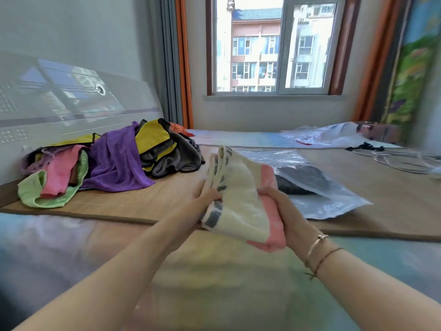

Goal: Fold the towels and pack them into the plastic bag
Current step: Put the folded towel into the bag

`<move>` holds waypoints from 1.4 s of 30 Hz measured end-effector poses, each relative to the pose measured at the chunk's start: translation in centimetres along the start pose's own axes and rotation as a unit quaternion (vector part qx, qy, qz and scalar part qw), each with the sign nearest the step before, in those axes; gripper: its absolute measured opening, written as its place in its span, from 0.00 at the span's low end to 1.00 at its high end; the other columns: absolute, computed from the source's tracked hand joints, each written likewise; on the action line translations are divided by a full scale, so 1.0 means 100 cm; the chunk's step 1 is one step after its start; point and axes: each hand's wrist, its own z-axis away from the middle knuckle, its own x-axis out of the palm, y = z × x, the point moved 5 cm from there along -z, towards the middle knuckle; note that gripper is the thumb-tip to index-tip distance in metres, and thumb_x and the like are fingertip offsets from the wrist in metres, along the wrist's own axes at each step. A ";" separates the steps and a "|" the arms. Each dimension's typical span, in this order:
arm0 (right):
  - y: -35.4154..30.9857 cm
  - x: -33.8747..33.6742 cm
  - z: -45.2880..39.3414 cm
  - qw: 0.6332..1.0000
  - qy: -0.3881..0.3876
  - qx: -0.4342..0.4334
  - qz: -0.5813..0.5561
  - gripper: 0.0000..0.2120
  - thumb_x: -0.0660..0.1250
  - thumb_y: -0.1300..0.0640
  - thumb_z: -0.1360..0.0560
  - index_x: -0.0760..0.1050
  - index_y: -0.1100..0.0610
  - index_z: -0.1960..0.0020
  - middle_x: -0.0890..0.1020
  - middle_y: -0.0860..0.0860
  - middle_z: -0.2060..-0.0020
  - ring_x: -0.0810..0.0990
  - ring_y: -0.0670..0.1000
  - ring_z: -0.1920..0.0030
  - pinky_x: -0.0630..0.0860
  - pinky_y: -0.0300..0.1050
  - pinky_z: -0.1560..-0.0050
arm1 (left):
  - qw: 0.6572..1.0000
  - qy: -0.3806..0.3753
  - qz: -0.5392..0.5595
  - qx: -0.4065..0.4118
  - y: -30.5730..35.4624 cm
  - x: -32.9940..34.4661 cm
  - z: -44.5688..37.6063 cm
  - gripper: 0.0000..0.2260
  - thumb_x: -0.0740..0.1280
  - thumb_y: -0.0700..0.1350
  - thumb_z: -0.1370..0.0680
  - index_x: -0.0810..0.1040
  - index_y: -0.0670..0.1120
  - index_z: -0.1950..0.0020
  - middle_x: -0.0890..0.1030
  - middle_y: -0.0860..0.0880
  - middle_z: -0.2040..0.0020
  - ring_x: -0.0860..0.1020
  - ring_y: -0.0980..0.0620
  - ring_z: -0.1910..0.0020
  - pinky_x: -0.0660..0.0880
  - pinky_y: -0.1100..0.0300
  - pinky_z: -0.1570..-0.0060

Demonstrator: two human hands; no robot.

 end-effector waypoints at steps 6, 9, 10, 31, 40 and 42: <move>-0.069 -0.083 0.019 0.909 0.118 -0.153 0.370 0.16 0.68 0.62 0.26 0.76 0.51 0.40 0.85 0.52 0.53 0.84 0.54 0.53 0.81 0.50 0.50 | 0.909 0.114 -0.390 0.096 -0.015 0.022 -0.044 0.07 0.66 0.47 0.23 0.77 0.49 0.46 0.75 0.48 0.40 0.73 0.48 0.40 0.69 0.60 0.46; -0.086 -0.084 0.014 0.824 0.081 -0.165 0.536 0.16 0.66 0.63 0.27 0.75 0.46 0.44 0.84 0.49 0.54 0.83 0.50 0.54 0.80 0.39 0.56 | 0.847 0.088 -0.502 0.151 -0.015 0.040 -0.070 0.10 0.63 0.42 0.23 0.79 0.52 0.44 0.61 0.51 0.25 0.56 0.44 0.27 0.57 0.53 0.30; -0.092 -0.082 0.012 0.787 0.085 -0.191 0.581 0.14 0.65 0.63 0.27 0.75 0.46 0.47 0.83 0.47 0.55 0.82 0.49 0.54 0.77 0.36 0.57 | 0.832 0.069 -0.527 0.161 -0.015 0.047 -0.080 0.12 0.62 0.41 0.23 0.79 0.54 0.45 0.56 0.53 0.22 0.50 0.45 0.24 0.51 0.51 0.27; -0.103 -0.059 -0.098 0.305 0.339 -0.261 0.851 0.12 0.77 0.56 0.39 0.81 0.54 0.57 0.83 0.54 0.59 0.81 0.58 0.55 0.76 0.49 0.57 | 0.813 0.026 -0.501 0.295 0.034 0.077 -0.148 0.35 0.56 0.29 0.27 0.64 0.58 0.25 0.61 0.66 0.26 0.74 0.51 0.35 0.74 0.56 0.41; -0.112 -0.099 -0.155 0.459 0.281 -0.146 0.830 0.14 0.68 0.57 0.26 0.76 0.56 0.41 0.80 0.54 0.44 0.79 0.58 0.44 0.75 0.50 0.46 | 0.798 0.014 -0.512 0.317 0.022 0.086 -0.150 0.34 0.58 0.29 0.27 0.64 0.54 0.25 0.60 0.61 0.24 0.59 0.56 0.25 0.52 0.58 0.26; -0.130 -0.113 -0.161 0.488 0.265 -0.074 0.828 0.15 0.57 0.60 0.19 0.72 0.61 0.35 0.77 0.59 0.38 0.76 0.60 0.38 0.71 0.51 0.40 | 0.786 -0.004 -0.526 0.324 0.017 0.089 -0.150 0.35 0.58 0.28 0.28 0.64 0.55 0.25 0.59 0.60 0.23 0.58 0.56 0.24 0.51 0.57 0.25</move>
